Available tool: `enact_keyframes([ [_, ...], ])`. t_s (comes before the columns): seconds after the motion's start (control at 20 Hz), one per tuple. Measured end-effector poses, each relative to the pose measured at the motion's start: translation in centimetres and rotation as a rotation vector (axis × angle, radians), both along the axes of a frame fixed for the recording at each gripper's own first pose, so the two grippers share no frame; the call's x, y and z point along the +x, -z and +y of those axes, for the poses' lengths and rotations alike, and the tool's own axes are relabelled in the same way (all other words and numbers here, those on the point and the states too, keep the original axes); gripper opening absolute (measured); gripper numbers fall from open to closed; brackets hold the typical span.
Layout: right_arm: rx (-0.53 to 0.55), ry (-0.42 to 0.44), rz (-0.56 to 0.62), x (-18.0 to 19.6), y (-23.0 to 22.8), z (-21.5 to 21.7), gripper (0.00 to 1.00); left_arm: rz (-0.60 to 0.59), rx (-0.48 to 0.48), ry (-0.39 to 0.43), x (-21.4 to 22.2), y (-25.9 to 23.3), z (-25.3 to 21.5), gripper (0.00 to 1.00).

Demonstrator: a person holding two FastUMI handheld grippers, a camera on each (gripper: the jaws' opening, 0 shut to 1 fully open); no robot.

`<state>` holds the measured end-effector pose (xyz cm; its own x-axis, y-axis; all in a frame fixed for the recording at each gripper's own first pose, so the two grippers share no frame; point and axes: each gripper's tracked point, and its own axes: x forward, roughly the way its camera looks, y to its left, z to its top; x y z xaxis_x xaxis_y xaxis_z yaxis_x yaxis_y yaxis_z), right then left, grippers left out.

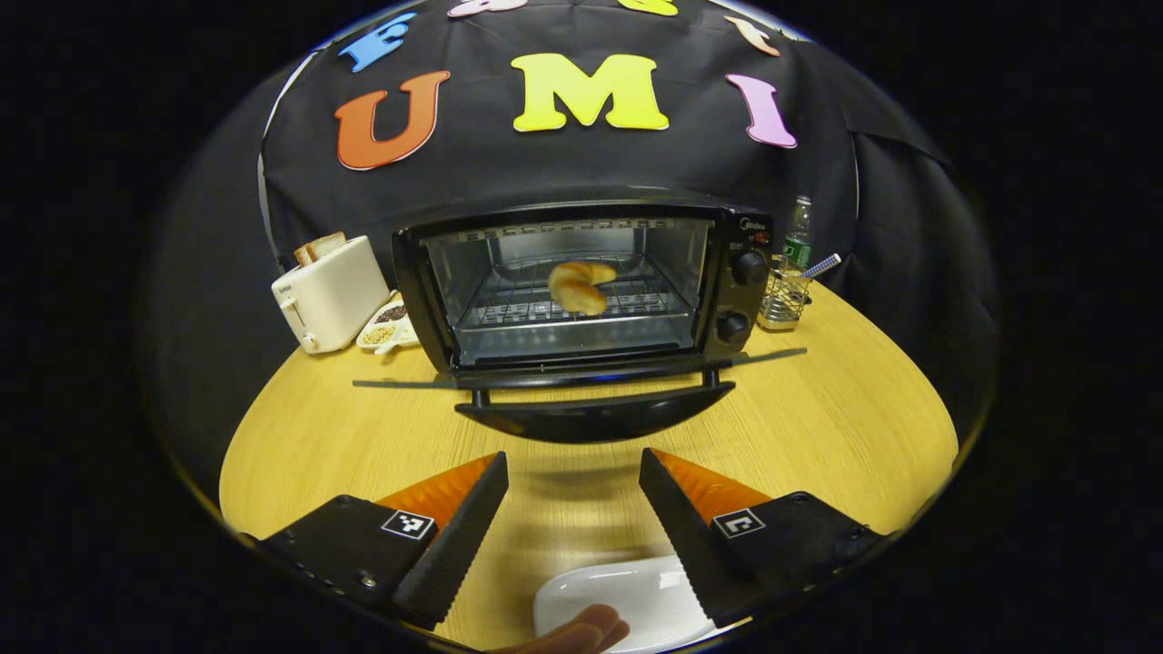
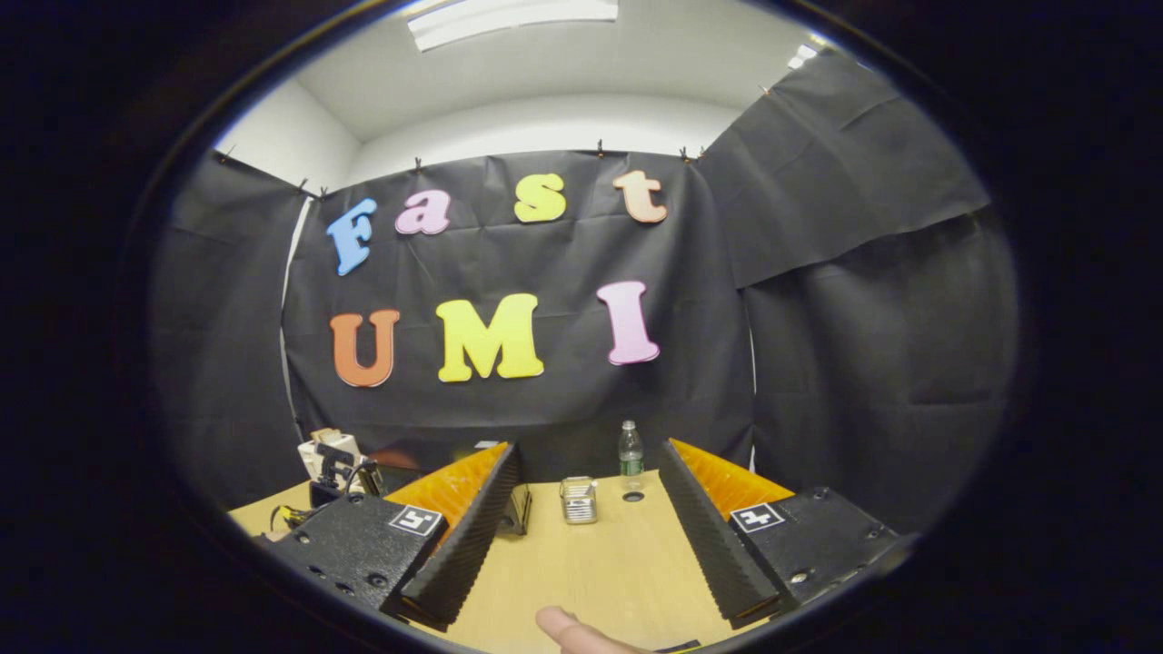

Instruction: Open the electric oven with the left hand, put the food in, and close the electric oven.

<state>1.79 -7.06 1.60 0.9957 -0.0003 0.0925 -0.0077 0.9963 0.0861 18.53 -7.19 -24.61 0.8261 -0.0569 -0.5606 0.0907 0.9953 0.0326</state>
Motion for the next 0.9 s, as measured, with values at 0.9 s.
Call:
enact_keyframes([
  [0.9, -0.006, 0.004, 0.044, 1.3, 1.9, -0.4, 0.97, -0.159, -0.041, -0.005, 8.7, -7.9, 0.3, 0.96],
])
